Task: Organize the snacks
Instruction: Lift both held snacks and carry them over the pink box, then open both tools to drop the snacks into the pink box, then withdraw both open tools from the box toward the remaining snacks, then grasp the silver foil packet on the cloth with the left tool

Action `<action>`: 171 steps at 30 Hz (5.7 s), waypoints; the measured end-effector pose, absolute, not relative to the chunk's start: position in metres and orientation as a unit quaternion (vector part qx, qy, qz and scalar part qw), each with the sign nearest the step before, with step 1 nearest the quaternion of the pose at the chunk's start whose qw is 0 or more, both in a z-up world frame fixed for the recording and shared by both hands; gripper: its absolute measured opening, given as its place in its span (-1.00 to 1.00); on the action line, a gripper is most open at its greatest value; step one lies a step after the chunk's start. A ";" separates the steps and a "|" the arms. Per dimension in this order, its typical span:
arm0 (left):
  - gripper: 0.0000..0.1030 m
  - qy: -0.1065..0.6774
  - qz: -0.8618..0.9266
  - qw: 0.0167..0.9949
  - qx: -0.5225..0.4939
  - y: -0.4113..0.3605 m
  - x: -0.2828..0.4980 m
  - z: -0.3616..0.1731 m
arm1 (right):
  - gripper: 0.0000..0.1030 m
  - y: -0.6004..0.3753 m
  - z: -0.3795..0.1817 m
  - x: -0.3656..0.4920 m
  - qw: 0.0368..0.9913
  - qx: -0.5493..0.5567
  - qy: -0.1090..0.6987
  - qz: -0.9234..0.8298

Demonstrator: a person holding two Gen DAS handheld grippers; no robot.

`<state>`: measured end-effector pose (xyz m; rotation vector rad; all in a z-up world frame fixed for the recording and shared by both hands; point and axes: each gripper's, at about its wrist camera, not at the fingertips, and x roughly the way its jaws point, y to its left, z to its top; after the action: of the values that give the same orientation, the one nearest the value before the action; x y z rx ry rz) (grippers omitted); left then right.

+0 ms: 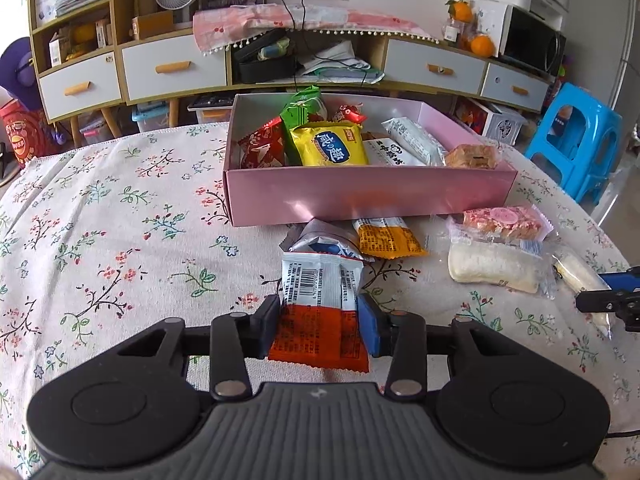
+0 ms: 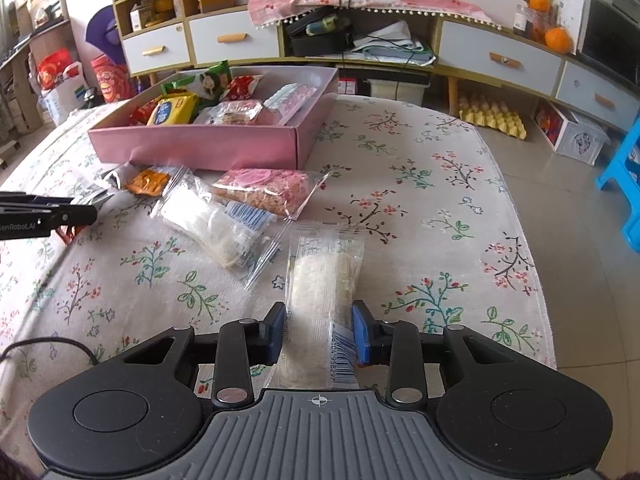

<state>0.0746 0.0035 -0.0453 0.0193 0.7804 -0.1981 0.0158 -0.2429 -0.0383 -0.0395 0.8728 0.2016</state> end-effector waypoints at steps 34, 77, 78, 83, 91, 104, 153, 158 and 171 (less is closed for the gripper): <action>-0.27 0.326 -0.080 0.938 -0.084 0.006 0.099 0.002 | -0.38 -0.231 0.030 0.067 0.915 0.130 0.374 0.080; 0.08 0.331 -0.022 0.941 -0.060 0.007 0.160 -0.016 | -0.02 -0.231 -0.001 0.167 0.895 0.225 0.371 0.100; 0.12 0.332 -0.023 0.941 -0.059 0.006 0.160 -0.016 | 0.02 -0.231 0.000 0.166 0.896 0.225 0.370 0.100; 0.34 0.345 -0.037 0.936 -0.058 0.004 0.158 -0.013 | 0.25 -0.232 0.008 0.160 0.896 0.229 0.367 0.102; 0.73 0.363 -0.054 0.928 -0.060 0.004 0.142 -0.002 | 0.52 -0.228 0.027 0.143 0.896 0.228 0.366 0.104; 0.99 0.412 -0.024 0.909 -0.051 0.017 0.108 0.006 | 0.72 -0.210 0.048 0.099 0.893 0.189 0.390 0.120; 1.00 0.393 -0.095 0.912 0.069 0.018 0.083 -0.061 | 0.91 -0.175 -0.052 0.047 0.894 -0.054 0.411 0.168; 0.99 0.392 -0.086 0.915 0.043 0.019 0.096 -0.059 | 0.91 -0.173 -0.052 0.054 0.897 -0.044 0.410 0.162; 0.69 0.378 -0.081 0.922 -0.022 0.002 0.114 -0.051 | 0.91 -0.170 -0.050 0.072 0.900 -0.023 0.413 0.140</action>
<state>0.1145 0.0023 -0.0513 -0.0454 0.7765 -0.1674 0.0718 -0.1696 -0.0498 -0.0466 0.8549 0.2893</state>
